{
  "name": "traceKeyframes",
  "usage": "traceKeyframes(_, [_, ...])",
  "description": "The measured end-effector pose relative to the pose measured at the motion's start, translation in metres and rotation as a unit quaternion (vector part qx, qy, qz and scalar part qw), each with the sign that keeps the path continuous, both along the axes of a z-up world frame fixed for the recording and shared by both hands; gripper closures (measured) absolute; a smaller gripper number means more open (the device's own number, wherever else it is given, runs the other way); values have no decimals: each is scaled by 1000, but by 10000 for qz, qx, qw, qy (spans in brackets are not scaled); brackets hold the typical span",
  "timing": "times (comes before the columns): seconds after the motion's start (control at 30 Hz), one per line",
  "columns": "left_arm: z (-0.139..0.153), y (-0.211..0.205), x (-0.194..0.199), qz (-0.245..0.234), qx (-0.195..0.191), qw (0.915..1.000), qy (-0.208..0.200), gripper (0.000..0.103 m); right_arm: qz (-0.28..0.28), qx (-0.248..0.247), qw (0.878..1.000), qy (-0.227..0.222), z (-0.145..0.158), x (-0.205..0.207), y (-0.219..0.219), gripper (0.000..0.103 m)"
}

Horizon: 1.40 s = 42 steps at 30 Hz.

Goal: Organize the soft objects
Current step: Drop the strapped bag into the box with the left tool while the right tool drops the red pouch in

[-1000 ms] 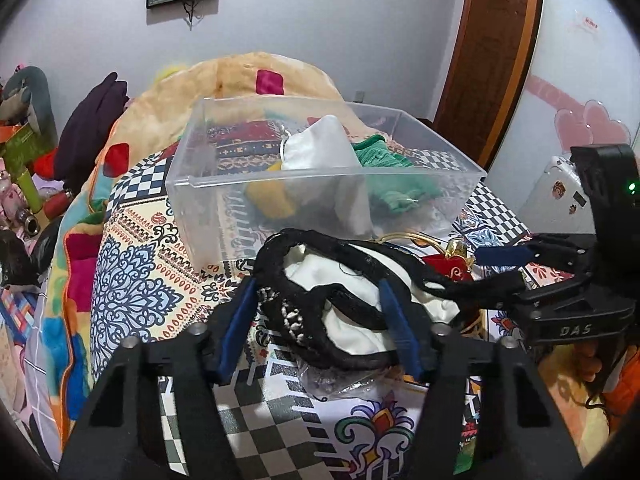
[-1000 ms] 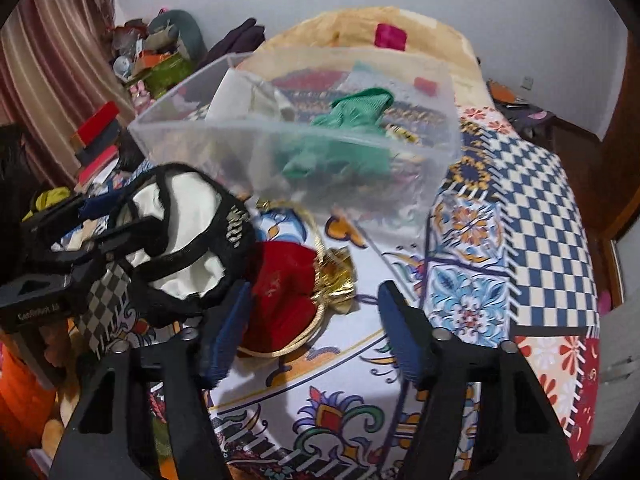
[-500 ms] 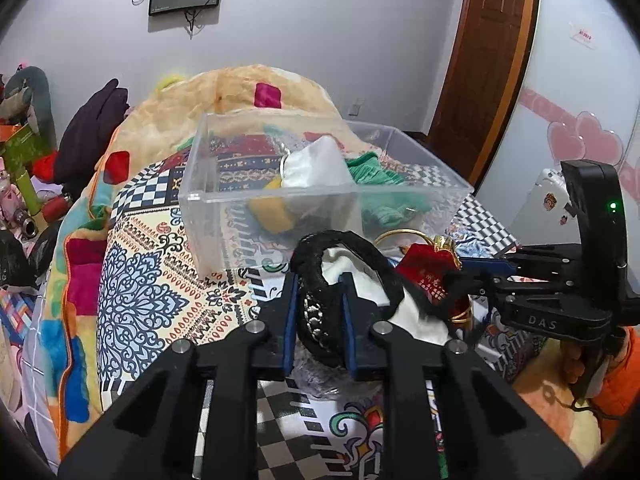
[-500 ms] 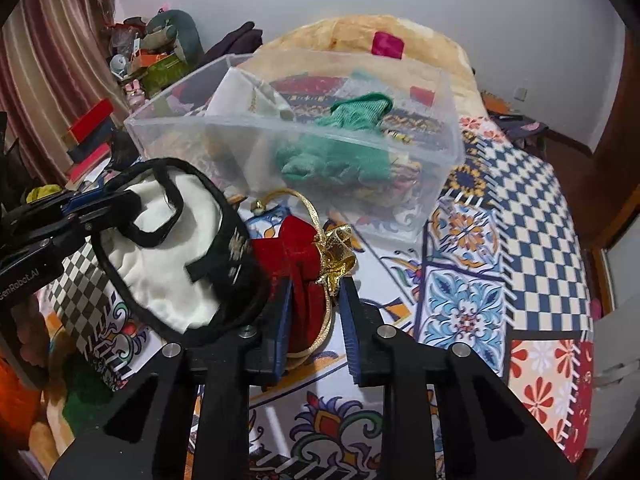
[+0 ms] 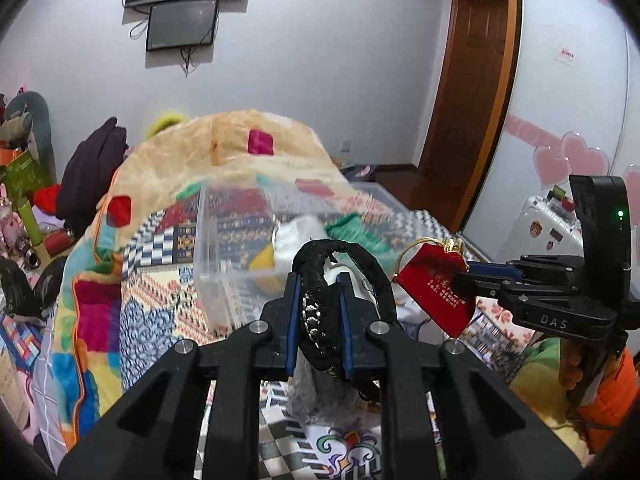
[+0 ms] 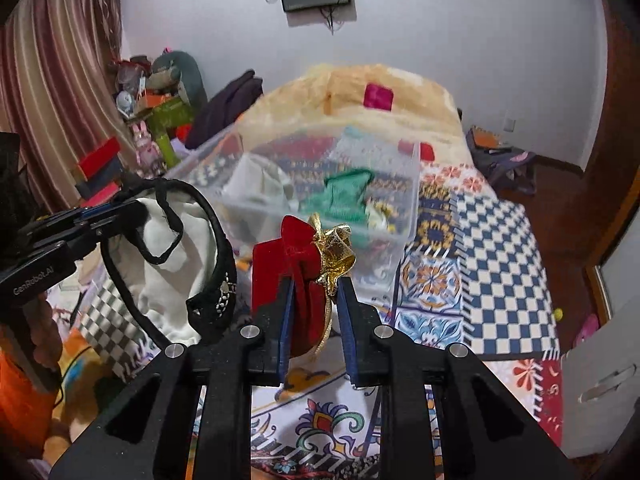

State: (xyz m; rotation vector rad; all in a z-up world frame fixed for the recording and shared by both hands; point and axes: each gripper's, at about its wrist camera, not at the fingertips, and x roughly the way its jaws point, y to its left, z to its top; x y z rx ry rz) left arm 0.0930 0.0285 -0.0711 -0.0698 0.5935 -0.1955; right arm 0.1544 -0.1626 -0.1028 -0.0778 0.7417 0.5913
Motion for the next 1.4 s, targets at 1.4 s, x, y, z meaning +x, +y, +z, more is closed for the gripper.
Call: traceKeyframes(1.4, [-18, 42, 103, 1063, 549, 9927, 128, 87, -139, -510, 9985, -111, 7, 83, 63, 84])
